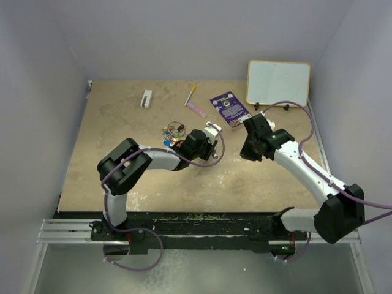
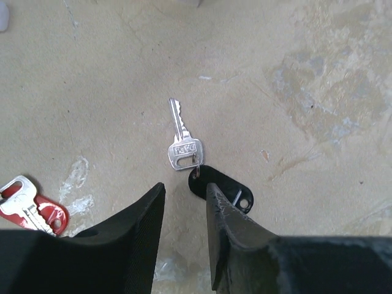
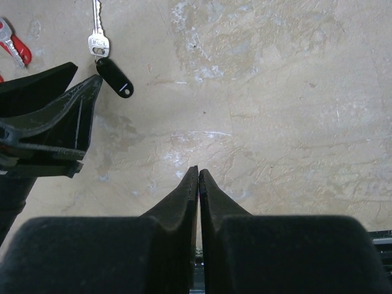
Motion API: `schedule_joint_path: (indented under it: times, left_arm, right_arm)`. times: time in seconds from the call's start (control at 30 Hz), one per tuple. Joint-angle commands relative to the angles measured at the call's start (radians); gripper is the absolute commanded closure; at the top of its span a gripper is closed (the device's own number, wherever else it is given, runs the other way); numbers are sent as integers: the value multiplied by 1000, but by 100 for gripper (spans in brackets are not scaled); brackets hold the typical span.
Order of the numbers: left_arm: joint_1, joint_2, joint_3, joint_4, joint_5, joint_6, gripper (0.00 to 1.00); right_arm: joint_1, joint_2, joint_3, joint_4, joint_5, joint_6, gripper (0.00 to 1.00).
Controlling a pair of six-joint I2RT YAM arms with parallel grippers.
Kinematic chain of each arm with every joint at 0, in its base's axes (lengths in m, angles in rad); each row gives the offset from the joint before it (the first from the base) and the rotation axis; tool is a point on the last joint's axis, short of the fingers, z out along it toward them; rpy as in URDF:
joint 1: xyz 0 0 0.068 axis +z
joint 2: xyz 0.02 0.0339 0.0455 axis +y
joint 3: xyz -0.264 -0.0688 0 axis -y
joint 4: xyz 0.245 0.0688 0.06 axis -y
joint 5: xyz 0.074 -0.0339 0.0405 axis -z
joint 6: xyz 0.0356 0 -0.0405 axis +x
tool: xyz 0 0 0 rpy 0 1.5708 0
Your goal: Put the keys on the keyring
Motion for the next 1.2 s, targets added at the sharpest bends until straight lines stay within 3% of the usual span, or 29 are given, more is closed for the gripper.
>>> schedule_joint_path:
  times: [0.0, 0.2, 0.47, 0.57, 1.17]
  left_arm:
    - [1, -58, -20, 145, 4, -50, 61]
    - [-5, -53, -75, 305, -48, -51, 55]
    - [-70, 105, -219, 845, -257, 109, 54]
    - [-89, 156, -242, 1027, -246, 168, 53]
    - [-99, 196, -186, 921, -295, 167, 53]
  right_arm:
    - [-8, -23, 6, -22, 38, 3, 94]
    - [-10, -24, 10, -42, 47, -7, 93]
    - [-12, -14, 42, -84, 59, -25, 93]
    - [-12, -8, 52, -89, 59, -30, 93]
    - [-39, 31, 75, -68, 37, -77, 93]
